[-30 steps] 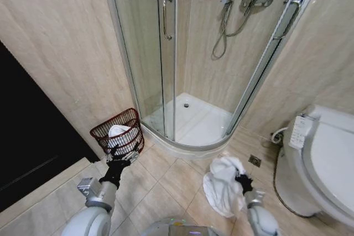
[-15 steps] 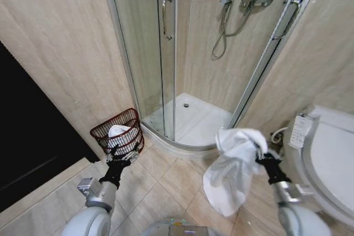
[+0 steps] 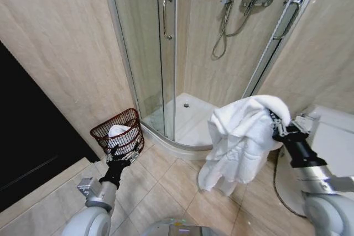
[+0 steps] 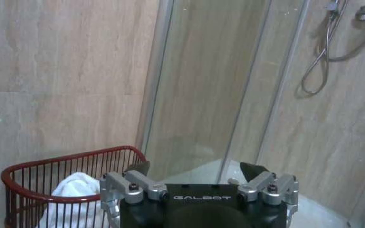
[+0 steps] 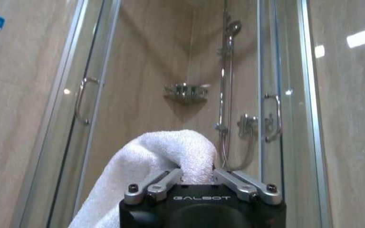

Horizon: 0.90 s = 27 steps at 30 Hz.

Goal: Discard the used towel into the hamper.

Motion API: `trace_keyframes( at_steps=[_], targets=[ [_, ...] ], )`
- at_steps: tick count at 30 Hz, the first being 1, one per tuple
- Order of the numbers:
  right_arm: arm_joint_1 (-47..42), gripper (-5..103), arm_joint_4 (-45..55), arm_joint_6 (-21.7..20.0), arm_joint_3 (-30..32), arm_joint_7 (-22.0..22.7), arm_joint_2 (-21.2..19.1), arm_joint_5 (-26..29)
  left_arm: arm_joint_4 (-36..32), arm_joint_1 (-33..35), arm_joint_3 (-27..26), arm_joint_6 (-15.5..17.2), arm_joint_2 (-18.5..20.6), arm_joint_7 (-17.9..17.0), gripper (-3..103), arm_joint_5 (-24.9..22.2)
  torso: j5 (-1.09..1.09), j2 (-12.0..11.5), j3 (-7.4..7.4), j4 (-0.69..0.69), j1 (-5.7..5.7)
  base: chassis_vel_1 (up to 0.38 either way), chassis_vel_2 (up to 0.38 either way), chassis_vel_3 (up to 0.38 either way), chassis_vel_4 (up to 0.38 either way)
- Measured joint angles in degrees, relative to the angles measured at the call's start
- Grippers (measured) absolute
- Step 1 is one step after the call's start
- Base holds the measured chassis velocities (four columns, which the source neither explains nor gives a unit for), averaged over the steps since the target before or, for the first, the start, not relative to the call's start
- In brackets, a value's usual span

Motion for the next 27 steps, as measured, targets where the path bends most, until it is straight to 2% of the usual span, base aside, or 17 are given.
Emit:
trace_keyframes(
  at_steps=[15, 27],
  targets=[
    [1.27, 7, 1.76, -1.47, 1.97, 2.06, -1.69, 3.08, 0.0, 0.0, 0.0, 0.0, 0.0, 0.0, 97, 0.0, 0.0, 3.57, 2.12, 0.01, 1.45, 0.0, 0.0, 0.0, 0.0],
    [1.3, 7, 1.56, -0.97, 3.7, 3.18, -2.34, 3.85, 0.0, 0.0, 0.0, 0.0, 0.0, 0.0, 97, 0.0, 0.0, 6.43, 3.83, 0.01, 2.61, 0.0, 0.0, 0.0, 0.0]
  ],
)
